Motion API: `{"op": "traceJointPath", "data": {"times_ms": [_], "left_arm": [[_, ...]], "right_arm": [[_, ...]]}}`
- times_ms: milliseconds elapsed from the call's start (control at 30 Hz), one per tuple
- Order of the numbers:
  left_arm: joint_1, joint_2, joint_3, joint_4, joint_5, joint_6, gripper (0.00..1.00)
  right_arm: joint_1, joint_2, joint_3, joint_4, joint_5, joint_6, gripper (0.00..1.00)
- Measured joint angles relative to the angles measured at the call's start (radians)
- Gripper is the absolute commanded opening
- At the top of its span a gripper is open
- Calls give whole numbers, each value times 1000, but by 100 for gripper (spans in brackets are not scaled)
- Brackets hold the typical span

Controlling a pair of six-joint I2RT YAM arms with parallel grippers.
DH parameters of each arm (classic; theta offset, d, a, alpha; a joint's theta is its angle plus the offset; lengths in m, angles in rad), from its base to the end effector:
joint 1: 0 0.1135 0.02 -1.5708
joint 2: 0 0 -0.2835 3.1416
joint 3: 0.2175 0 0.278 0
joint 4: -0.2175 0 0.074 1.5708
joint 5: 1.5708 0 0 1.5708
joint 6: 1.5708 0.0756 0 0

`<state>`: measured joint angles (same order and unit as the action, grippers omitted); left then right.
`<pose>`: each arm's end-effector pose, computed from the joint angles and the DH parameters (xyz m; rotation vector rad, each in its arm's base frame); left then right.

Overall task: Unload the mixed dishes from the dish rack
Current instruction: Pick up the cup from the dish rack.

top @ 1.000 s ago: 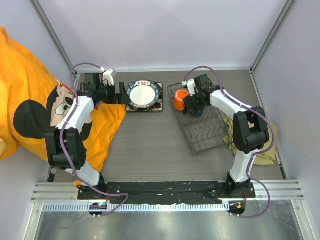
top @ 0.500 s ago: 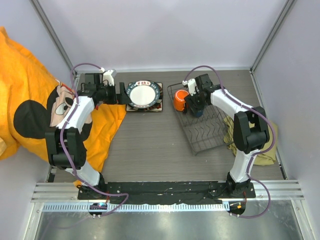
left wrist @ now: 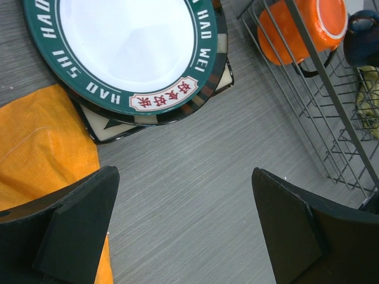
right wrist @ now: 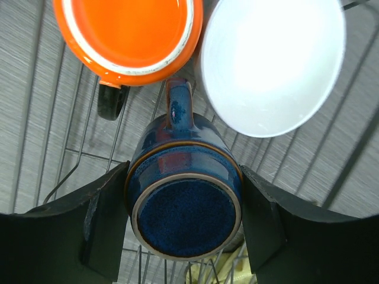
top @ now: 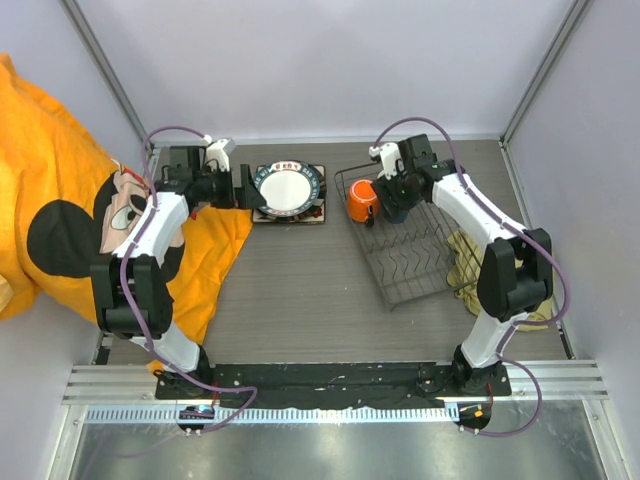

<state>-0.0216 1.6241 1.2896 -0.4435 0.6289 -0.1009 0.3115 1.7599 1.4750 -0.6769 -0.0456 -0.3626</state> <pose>0.4064 -0.0533 0.2693 0.2191 2.2838 -0.7963 0.4141 0.1370 0.2506 -0.8543 2.3830 0.0374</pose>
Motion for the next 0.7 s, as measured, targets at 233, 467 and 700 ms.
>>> {"op": "traceJointPath", "data": {"times_ms": [233,467,700], "left_arm": [[-6,0,5,15,93,-5,100],[-84,0,35,21,220,71,100],[-234,-19,103,-70,282,291,100]], "right_arm": [[0,-99,50,-50,-23,5,22],[1,-245,82,-136,-179,-33,22],[31,-356,91,-266,-352,-135,22]]}}
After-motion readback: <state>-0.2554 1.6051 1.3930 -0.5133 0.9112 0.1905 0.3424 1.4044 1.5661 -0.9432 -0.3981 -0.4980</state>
